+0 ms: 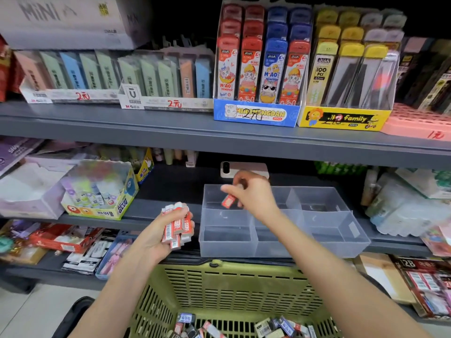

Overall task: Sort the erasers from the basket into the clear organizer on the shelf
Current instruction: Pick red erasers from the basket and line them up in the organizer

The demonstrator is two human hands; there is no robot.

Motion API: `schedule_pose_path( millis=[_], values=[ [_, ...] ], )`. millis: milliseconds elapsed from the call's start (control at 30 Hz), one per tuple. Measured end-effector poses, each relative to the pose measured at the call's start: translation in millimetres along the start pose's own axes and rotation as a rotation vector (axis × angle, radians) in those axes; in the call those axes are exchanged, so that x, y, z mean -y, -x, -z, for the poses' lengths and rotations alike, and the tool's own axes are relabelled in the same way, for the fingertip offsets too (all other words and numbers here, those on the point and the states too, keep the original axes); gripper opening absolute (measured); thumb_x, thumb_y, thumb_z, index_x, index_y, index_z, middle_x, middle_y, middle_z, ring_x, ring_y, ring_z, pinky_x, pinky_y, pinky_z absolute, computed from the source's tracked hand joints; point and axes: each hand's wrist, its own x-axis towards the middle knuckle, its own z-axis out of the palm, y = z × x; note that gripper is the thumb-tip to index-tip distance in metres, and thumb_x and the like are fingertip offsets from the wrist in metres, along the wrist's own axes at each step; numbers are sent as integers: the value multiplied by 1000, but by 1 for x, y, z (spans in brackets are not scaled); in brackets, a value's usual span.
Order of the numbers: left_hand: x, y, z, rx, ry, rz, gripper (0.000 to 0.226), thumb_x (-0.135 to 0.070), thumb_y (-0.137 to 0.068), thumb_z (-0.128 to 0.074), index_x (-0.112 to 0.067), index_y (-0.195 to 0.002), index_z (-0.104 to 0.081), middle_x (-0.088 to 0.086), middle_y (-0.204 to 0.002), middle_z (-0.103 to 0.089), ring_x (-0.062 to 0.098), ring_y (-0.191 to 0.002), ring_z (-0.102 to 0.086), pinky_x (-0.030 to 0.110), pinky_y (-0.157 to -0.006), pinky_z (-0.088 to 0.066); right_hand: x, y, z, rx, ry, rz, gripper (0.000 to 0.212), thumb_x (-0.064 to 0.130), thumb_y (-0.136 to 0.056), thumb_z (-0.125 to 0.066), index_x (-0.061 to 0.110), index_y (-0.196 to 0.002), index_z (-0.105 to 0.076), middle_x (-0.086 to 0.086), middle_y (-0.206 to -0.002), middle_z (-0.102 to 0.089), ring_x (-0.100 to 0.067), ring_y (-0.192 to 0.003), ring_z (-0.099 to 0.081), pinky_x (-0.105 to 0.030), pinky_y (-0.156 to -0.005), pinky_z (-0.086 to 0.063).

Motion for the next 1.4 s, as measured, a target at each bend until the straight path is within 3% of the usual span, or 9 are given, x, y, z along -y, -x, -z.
schedule_pose_path(
  millis=[167, 267, 333, 433, 533, 633, 1067, 1200, 1400],
  values=[
    [0, 2, -3, 18, 9, 37, 33, -9, -64, -73, -5, -95, -65, 16, -77, -71, 25, -59, -69, 32, -52, -57, 9, -32, -33, 391, 454, -85, 32, 34, -90, -59, 7, -75, -63, -16, -76, -67, -28, -70, -61, -28, -75, -48],
    [-1, 4, -5, 25, 66, 38, 31, -8, -63, -72, -4, -93, -65, 17, -77, -70, 25, -59, -68, 33, -51, -57, 1, -40, -40, 562, 540, -177, 36, 28, -96, -49, 8, -67, -58, -19, -90, -67, -27, -75, -56, -28, -66, -42],
    [-3, 5, -6, 40, 131, 39, 29, -8, -65, -69, -4, -94, -63, 16, -74, -69, 24, -57, -67, 32, -51, -56, -6, -41, -40, 603, 478, -196, 29, 18, -95, -49, -3, -86, -66, -23, -102, -67, -36, -87, -61, -28, -66, -43],
    [-4, 5, -7, 52, 192, 39, 24, -8, -68, -66, -6, -91, -61, 14, -72, -67, 23, -56, -66, 30, -52, -57, -14, -41, -40, 562, 276, -254, 25, 8, -92, -54, -7, -109, -63, -26, -108, -66, -27, -90, -67, -26, -73, -45],
    [-4, 5, -8, 60, 217, 36, 23, -9, -69, -65, -5, -92, -62, 14, -73, -67, 23, -57, -66, 31, -53, -57, -14, -40, -41, 492, 126, -299, 29, -6, -87, -54, -2, -115, -63, -15, -91, -69, -9, -62, -64, -13, -63, -51],
    [-5, 4, -11, 69, 257, 32, 23, -10, -70, -65, -6, -92, -62, 14, -75, -67, 23, -59, -66, 31, -55, -57, -11, -40, -40, 510, 30, -356, 32, -13, -88, -49, -5, -117, -59, -25, -107, -65, -16, -64, -61, -16, -61, -53],
    [-20, 5, -22, 122, 346, -38, 21, -13, -74, -61, -5, -94, -59, 11, -77, -64, 19, -61, -64, 28, -57, -56, -4, -38, -41, 610, 305, -266, 40, -11, -84, -37, 0, -112, -63, -20, -105, -67, -29, -82, -64, -36, -78, -52],
    [-22, 5, -22, 92, 354, -23, 21, -14, -73, -63, -5, -92, -59, 10, -78, -63, 19, -63, -64, 28, -57, -56, -6, -35, -39, 636, 237, -325, 36, -2, -93, -32, 4, -114, -60, -12, -89, -64, -15, -62, -59, -21, -57, -47],
    [-18, 1, -27, 61, 376, -33, 16, -10, -68, -69, -8, -82, -63, 10, -79, -65, 19, -68, -66, 31, -58, -56, 18, -16, -36, 398, 64, -27, 27, 31, -94, -52, 10, -92, -68, 4, -69, -63, -10, -64, -56, -12, -48, -40]
  ],
)
